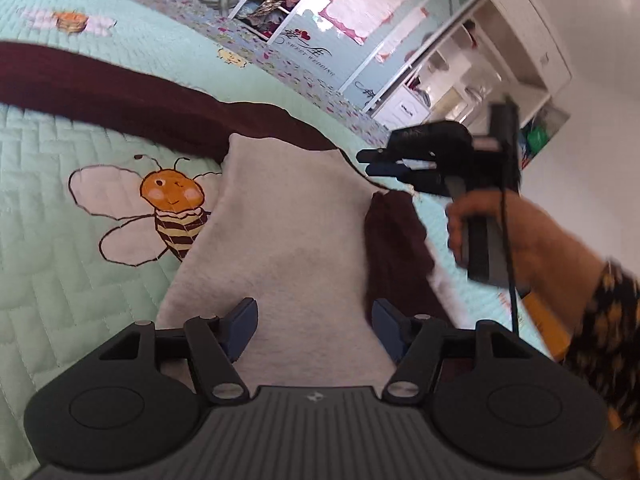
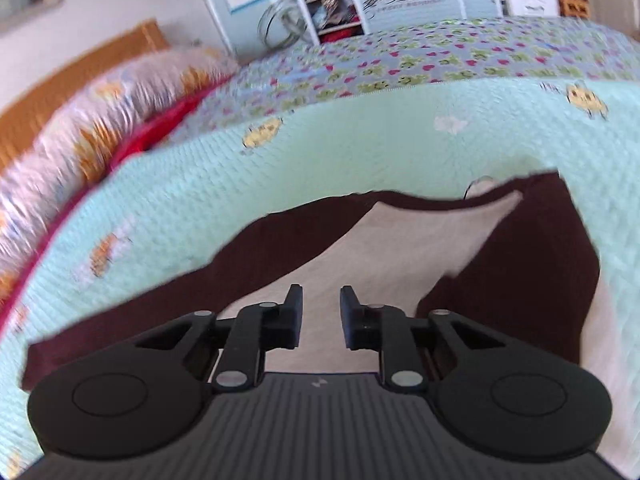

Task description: Fold clothes

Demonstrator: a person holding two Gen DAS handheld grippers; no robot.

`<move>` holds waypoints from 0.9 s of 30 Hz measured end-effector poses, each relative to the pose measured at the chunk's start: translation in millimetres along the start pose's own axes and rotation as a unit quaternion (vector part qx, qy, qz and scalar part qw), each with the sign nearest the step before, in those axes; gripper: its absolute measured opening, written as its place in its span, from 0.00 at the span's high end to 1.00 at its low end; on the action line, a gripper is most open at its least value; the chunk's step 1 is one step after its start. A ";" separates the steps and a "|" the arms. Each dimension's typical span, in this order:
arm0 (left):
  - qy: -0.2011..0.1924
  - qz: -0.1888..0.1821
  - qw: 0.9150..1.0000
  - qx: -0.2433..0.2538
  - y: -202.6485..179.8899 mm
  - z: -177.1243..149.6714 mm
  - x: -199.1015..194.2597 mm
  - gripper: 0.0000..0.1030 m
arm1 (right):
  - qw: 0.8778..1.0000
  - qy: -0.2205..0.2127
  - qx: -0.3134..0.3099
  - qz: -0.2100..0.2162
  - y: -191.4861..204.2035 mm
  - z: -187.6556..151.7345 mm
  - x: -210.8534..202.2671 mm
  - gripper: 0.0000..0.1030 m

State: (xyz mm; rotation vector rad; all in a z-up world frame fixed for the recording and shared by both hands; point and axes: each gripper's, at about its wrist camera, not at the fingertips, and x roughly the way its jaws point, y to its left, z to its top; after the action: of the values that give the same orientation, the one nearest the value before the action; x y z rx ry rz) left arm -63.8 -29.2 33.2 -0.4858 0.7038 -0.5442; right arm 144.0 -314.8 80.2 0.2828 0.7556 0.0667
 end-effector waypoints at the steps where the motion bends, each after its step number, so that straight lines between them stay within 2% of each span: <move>1: 0.001 0.004 1.000 0.007 -1.0 -1.4 1.3 0.34 | 1.000 0.010 -0.010 -0.011 -3.4 4.5 9.8 0.78; 4: 0.002 0.002 1.000 0.008 1.6 -2.3 3.2 0.29 | 0.998 0.051 -0.019 -0.041 -14.0 9.4 45.4 0.78; 6: 0.001 0.003 1.000 0.011 4.0 -2.7 4.9 0.29 | 0.996 0.065 -0.028 -0.055 -17.4 9.6 65.5 0.84; 9: 0.002 0.011 0.999 0.032 0.7 -4.5 6.9 0.28 | 0.996 0.045 -0.031 -0.076 -18.5 19.0 82.1 0.90; 13: 0.002 0.013 0.999 0.039 -0.3 -5.2 8.0 0.27 | 0.995 0.011 -0.053 -0.087 -19.4 20.6 97.3 0.90; 16: 0.001 0.006 1.000 0.027 3.8 -3.7 7.6 0.27 | 0.997 -0.009 -0.040 -0.070 -28.7 23.4 98.0 0.88; 21: 0.000 0.006 1.000 0.027 3.2 -3.2 8.1 0.27 | 0.998 -0.029 0.044 -0.032 -42.2 24.4 72.0 0.84; 23: 0.000 0.004 1.000 0.023 4.9 -2.5 8.3 0.27 | 0.999 -0.035 0.031 -0.004 -28.8 20.9 51.8 0.84; 25: 0.000 0.000 1.000 0.018 6.8 -1.6 8.2 0.27 | 1.000 -0.010 -0.004 0.022 -5.8 14.4 39.7 0.84; 27: 0.000 -0.003 1.000 0.013 8.6 -0.7 8.3 0.27 | 0.998 0.048 -0.033 0.027 15.3 5.5 49.2 0.84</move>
State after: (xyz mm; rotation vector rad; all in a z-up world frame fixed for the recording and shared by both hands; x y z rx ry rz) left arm -56.5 -28.0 23.8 -0.4647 0.6947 -0.5589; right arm 184.3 -293.5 55.4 0.2374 0.8398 0.1571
